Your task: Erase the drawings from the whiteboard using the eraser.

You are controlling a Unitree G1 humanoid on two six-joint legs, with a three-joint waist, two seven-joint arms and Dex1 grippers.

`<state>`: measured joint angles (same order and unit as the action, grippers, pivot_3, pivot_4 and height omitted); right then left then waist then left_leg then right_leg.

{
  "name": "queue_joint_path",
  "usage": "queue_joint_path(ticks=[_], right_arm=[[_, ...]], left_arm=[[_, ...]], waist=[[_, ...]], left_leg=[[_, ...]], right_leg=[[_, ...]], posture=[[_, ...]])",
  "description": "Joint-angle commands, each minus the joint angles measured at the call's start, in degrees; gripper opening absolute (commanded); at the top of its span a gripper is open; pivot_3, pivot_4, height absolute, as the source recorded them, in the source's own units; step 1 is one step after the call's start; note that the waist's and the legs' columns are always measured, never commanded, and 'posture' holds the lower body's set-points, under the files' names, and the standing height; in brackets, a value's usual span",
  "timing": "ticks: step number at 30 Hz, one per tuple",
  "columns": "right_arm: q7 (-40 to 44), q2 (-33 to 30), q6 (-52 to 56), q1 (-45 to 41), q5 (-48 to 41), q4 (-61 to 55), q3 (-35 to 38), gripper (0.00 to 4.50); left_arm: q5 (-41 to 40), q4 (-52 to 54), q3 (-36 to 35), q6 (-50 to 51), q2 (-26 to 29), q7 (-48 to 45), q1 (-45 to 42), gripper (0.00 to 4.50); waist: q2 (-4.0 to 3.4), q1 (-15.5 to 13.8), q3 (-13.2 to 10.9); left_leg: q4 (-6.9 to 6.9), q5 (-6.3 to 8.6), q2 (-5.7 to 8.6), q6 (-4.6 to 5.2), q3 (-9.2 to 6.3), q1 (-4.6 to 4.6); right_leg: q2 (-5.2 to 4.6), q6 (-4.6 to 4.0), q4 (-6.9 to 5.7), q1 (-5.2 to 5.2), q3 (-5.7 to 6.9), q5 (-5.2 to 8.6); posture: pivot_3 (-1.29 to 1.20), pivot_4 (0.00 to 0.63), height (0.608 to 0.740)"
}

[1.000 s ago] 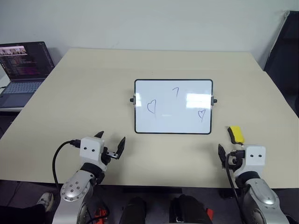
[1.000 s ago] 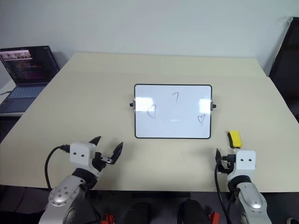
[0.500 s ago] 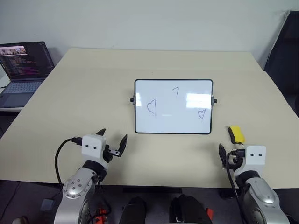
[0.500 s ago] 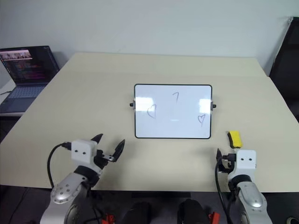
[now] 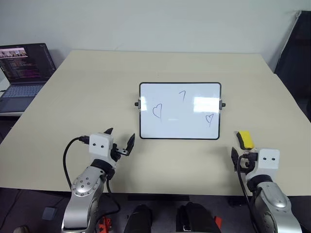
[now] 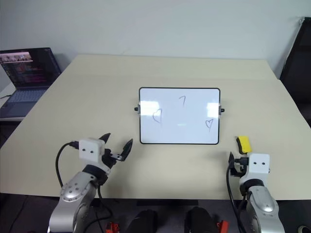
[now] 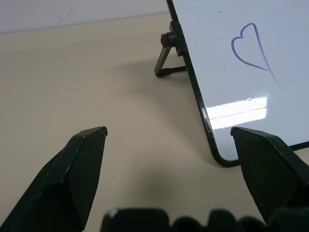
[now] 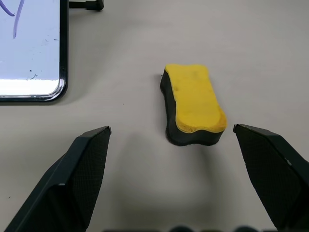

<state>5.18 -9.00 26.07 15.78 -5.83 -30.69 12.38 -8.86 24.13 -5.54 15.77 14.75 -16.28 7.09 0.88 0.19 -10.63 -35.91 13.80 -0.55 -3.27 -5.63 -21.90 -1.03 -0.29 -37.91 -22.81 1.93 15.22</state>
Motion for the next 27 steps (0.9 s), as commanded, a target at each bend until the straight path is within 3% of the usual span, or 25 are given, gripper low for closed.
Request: queue_joint_path(ticks=[1, 9, 15, 22, 27], right_arm=[[0.8, -1.26, -0.97, 0.06, -0.92, -1.33, 2.11, 4.47], [2.47, -4.61, 0.43, -4.25, -3.19, 0.94, 6.44, 4.47], [4.41, -7.15, 2.64, -9.89, -6.58, 5.41, 8.5, 4.47], [4.51, -7.79, 3.3, -15.84, -8.81, 10.5, 9.3, 4.47], [4.42, -8.16, 4.16, -19.27, -9.82, 13.77, 9.05, 4.47]], left_arm=[[-0.17, 1.46, 0.31, -0.68, -0.29, 0.37, -0.9, 4.5], [-10.57, 0.37, 0.83, 6.95, 2.51, -8.67, -9.41, 4.5], [-16.09, -1.86, 7.91, 11.22, 7.94, -22.69, -18.7, 4.5], [-13.33, -8.47, 17.81, 6.18, 13.05, -38.25, -25.39, 4.5], [-12.27, -12.41, 21.44, 2.35, 13.19, -44.84, -28.81, 4.5]], waist=[[0.0, -0.01, 0.0], [0.0, 0.01, 0.0], [0.0, 0.1, 0.0], [-0.01, 0.34, 0.0], [-0.01, 0.32, 0.0]], left_leg=[[0.0, 0.0, 0.0, 0.0, 0.01, 0.0], [-0.04, 0.0, 0.07, 0.0, -0.01, 0.02], [-0.05, -0.01, 0.11, 0.01, 0.04, 0.02], [-0.04, -0.01, 0.05, 0.02, 0.12, 0.06], [-0.05, -0.01, 0.01, 0.02, 0.16, 0.05]], right_leg=[[0.0, 0.0, 0.0, 0.0, 0.0, 0.0], [0.03, 0.0, -0.06, 0.02, 0.03, 0.0], [0.33, 0.02, -0.06, 0.03, -0.01, -0.03], [0.46, 0.01, -0.15, -0.02, -0.13, -0.03], [0.52, 0.0, -0.15, -0.04, -0.18, -0.04]], posture=[[0.0, 0.15, 0.74], [0.0, 0.15, 0.74], [0.0, 0.15, 0.74], [0.0, 0.15, 0.74], [0.0, 0.15, 0.74]])
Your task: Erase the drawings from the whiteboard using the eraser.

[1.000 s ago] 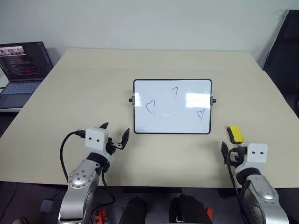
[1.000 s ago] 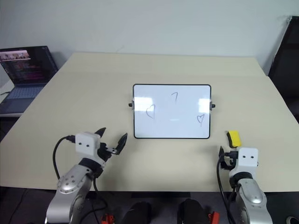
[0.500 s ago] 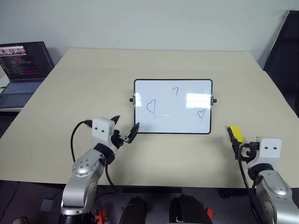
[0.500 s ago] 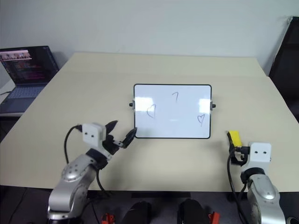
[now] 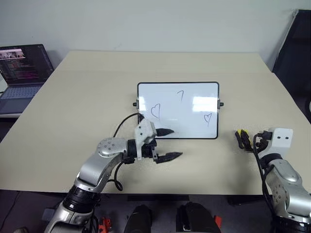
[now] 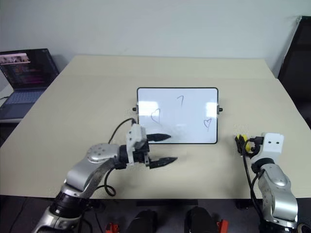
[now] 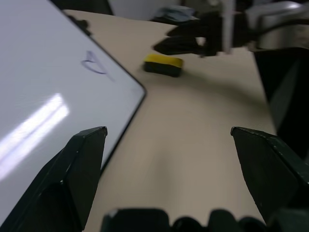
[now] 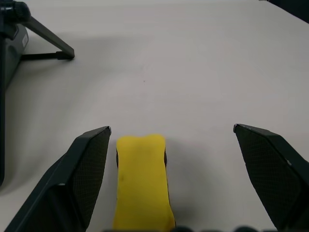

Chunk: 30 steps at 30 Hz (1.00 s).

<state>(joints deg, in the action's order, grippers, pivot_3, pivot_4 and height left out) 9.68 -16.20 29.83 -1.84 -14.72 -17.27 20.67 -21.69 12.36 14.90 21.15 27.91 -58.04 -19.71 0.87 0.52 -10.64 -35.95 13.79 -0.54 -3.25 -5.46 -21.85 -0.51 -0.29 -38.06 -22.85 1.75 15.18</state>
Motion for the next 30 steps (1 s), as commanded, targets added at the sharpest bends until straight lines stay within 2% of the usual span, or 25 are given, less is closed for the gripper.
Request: queue_joint_path(ticks=[1, 12, 30], right_arm=[[-0.12, -0.88, 0.62, -2.15, -1.12, 0.75, 0.66, 4.47], [-0.25, -1.1, 4.84, -4.32, -3.17, 2.97, 0.69, 4.47], [0.73, -2.25, 8.33, -5.24, -3.05, 4.52, -0.22, 4.47]], left_arm=[[0.63, -1.18, 1.31, -3.57, 0.06, -4.01, -2.34, 4.5], [2.7, -3.12, 2.48, -6.55, -1.89, -5.09, -3.01, 4.5], [2.65, -2.64, 0.83, -6.15, -1.27, -2.38, -1.86, 4.5]], waist=[[0.0, 0.01, 0.0], [0.0, 0.16, 0.0], [0.0, 1.02, 0.0]], left_leg=[[0.0, 0.0, 0.0, 0.0, 0.0, -0.01], [0.02, 0.02, -0.02, 0.03, 0.87, 0.03], [-0.04, 0.02, -0.03, 0.04, 0.98, 0.05]], right_leg=[[0.0, 0.0, 0.01, 0.0, -0.01, 0.0], [0.06, 0.27, -0.06, -0.34, -0.97, -0.16], [0.13, 0.38, -0.06, -0.36, -1.16, -0.25]], posture=[[0.0, 0.15, 0.74], [0.0, 0.15, 0.74], [0.0, 0.15, 0.74]])
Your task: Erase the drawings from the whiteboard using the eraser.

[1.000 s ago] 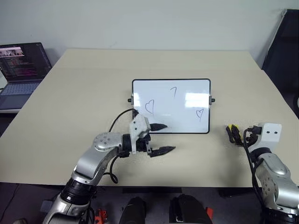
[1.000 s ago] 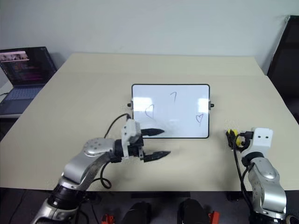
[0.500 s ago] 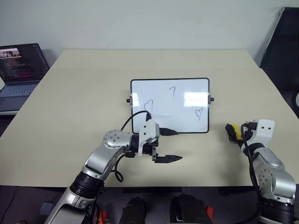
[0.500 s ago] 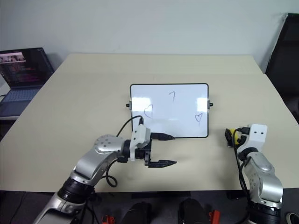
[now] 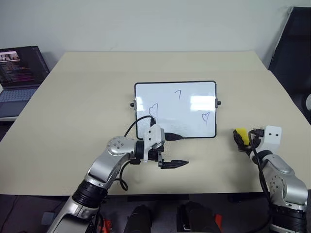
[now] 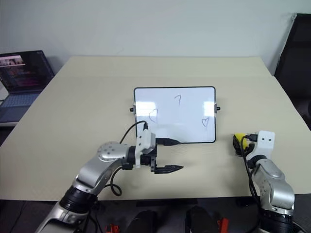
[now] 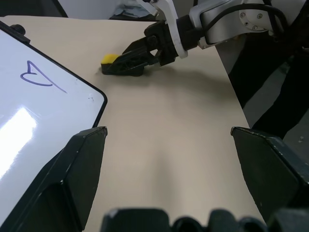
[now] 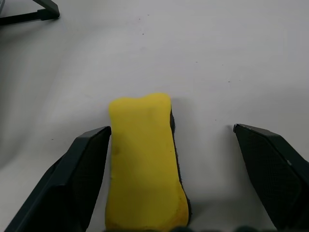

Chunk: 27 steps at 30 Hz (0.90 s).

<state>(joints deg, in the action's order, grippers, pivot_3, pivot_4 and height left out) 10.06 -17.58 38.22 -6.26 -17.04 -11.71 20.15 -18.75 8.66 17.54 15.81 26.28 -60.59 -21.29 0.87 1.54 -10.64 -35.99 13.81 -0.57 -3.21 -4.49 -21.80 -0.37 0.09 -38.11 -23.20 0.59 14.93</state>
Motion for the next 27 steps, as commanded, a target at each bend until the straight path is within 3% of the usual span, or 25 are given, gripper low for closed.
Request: queue_joint_path(ticks=[1, 7, 8, 10, 18, 27], right_arm=[[0.37, -0.9, 0.03, -0.83, -0.77, -1.06, 0.28, 4.47], [0.41, -0.85, 0.4, -1.31, -0.83, -0.78, 0.05, 4.47], [0.46, -0.82, 0.46, -1.35, -0.88, -0.8, 0.01, 4.3], [0.57, -0.8, 0.51, -1.42, -0.96, -0.78, -0.02, 3.88], [0.84, -0.42, 0.48, -1.63, -1.19, -0.92, 0.07, 1.21], [1.21, -0.61, 0.25, -2.13, -0.92, -0.53, 0.14, 1.18]], left_arm=[[-0.29, 1.05, -1.95, -0.8, 0.54, 0.14, -0.28, 4.5], [0.17, 0.1, -2.37, -1.4, 0.64, 0.51, -0.68, 4.5], [0.21, -0.01, -2.41, -1.44, 0.61, 0.54, -0.77, 4.5], [0.28, -0.11, -2.41, -1.48, 0.54, 0.6, -0.9, 4.5], [0.57, -0.15, -2.44, -1.55, 0.41, 0.62, -0.95, 4.5], [0.83, -0.41, -2.56, -1.72, 0.49, 0.84, -1.09, 4.5]], waist=[[0.0, 0.0, 0.0], [0.0, 0.01, 0.0], [0.0, 0.01, 0.0], [0.0, 0.01, 0.0], [0.0, 0.01, 0.0], [0.0, 0.01, 0.0]], left_leg=[[0.0, 0.0, 0.0, 0.0, 0.0, 0.0], [0.0, 0.0, -0.01, 0.0, 0.0, 0.0], [-0.01, 0.0, -0.01, 0.0, 0.0, 0.0], [-0.01, 0.0, -0.01, 0.0, 0.01, 0.0], [-0.01, 0.0, -0.01, 0.0, 0.01, 0.0], [-0.01, 0.0, -0.02, 0.0, 0.01, 0.01]], right_leg=[[0.01, 0.0, 0.0, 0.0, 0.0, 0.0], [0.01, 0.0, 0.0, 0.0, -0.01, -0.01], [0.01, 0.0, 0.0, 0.0, -0.01, -0.01], [0.01, 0.0, -0.01, 0.0, -0.01, -0.01], [0.02, 0.0, 0.0, 0.0, -0.01, -0.01], [0.02, -0.01, -0.01, 0.0, -0.02, -0.02]], posture=[[0.0, 0.15, 0.74], [0.0, 0.15, 0.74], [0.0, 0.15, 0.74], [0.0, 0.15, 0.74], [0.0, 0.15, 0.74], [0.0, 0.15, 0.74]])
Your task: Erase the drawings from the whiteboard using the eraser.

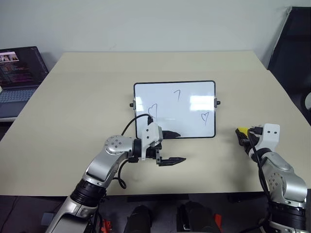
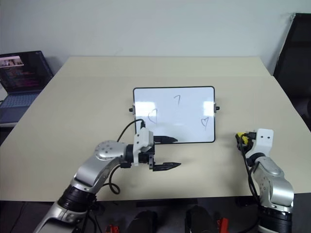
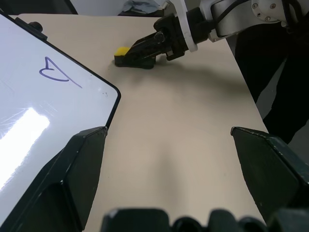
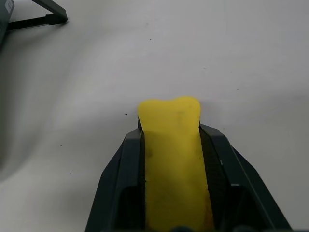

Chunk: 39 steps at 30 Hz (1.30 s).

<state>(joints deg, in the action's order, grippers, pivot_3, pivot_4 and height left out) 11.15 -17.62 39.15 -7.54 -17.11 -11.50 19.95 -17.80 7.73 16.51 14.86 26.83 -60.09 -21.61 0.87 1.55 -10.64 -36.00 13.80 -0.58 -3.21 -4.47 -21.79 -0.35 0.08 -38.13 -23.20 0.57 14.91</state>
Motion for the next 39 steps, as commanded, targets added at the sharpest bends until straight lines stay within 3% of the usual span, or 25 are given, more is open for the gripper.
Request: queue_joint_path(ticks=[1, 9, 17, 39], right_arm=[[0.14, -0.58, -0.66, -0.85, -0.78, -0.76, 0.3, 1.18], [1.7, -2.91, -5.93, -0.58, 2.12, -3.14, -3.15, 1.18], [2.33, -0.26, -11.22, -1.83, 2.35, -4.07, -6.88, 1.18], [1.7, 6.3, -17.53, -10.52, 3.19, -0.55, -14.46, 1.18]], left_arm=[[-0.11, 0.51, -1.52, -0.79, -0.05, 0.37, -0.78, 4.5], [3.62, -2.38, -2.5, -4.08, -0.95, 5.15, -2.27, 4.5], [9.24, -6.87, -3.89, -7.56, -3.97, 14.23, -4.13, 4.5], [12.1, -8.28, -4.11, -10.04, -5.35, 16.11, -4.35, 4.5]], waist=[[0.0, 0.0, 0.0], [0.0, 0.0, 0.0], [0.0, 0.06, 0.0], [0.0, 0.08, 0.0]], left_leg=[[0.0, 0.0, 0.0, 0.0, 0.0, 0.0], [-0.01, 0.0, 0.01, 0.0, 0.0, 0.0], [-0.01, 0.0, -0.01, 0.0, 0.0, 0.0], [-0.06, 0.0, -0.05, 0.0, 0.01, 0.02]], right_leg=[[0.0, 0.0, 0.0, 0.0, 0.0, 0.0], [0.0, 0.0, 0.0, 0.0, 0.0, -0.01], [0.02, 0.0, 0.01, 0.0, -0.01, -0.02], [0.04, -0.02, -0.04, -0.01, -0.01, -0.08]], posture=[[0.0, 0.15, 0.74], [0.0, 0.15, 0.74], [0.0, 0.15, 0.74], [0.0, 0.15, 0.74]])
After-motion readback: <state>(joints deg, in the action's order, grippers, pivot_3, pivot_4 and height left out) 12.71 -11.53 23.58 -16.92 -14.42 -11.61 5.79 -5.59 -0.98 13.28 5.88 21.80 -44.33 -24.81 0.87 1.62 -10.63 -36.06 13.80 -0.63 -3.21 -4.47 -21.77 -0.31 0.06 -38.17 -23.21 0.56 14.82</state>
